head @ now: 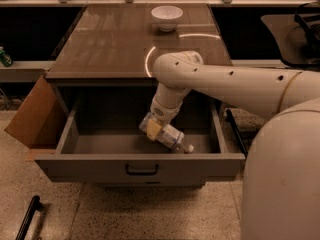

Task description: Place blue plastic bottle into top drawer

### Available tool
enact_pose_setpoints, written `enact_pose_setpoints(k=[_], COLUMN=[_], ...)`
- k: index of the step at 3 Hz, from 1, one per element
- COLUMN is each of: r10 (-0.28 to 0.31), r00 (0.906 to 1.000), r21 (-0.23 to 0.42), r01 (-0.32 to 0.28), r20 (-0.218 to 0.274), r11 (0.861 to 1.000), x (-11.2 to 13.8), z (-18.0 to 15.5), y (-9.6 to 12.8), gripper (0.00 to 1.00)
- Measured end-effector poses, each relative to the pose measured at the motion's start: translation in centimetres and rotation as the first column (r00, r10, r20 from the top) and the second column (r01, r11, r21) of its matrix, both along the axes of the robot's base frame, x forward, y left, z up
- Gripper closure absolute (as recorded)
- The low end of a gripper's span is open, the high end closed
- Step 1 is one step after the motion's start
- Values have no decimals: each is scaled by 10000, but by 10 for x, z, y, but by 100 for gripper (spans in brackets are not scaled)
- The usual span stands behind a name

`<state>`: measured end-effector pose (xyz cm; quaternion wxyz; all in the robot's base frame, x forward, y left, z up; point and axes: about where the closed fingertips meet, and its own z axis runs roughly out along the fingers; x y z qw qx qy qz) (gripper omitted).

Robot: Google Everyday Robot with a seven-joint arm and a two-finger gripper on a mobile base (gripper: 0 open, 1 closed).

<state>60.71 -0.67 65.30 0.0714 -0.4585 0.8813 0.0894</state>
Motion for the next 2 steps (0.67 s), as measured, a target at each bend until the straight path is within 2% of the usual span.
enact_pose_setpoints(k=[1,2], r10=[-74,-302], r00=[9998,9989], r21=[336,830], r01=[67,272], r20=[208,349], r11=[9994,9962], x=[1,-12], z=[19,42], y=[-14,-34], gripper=[0,0])
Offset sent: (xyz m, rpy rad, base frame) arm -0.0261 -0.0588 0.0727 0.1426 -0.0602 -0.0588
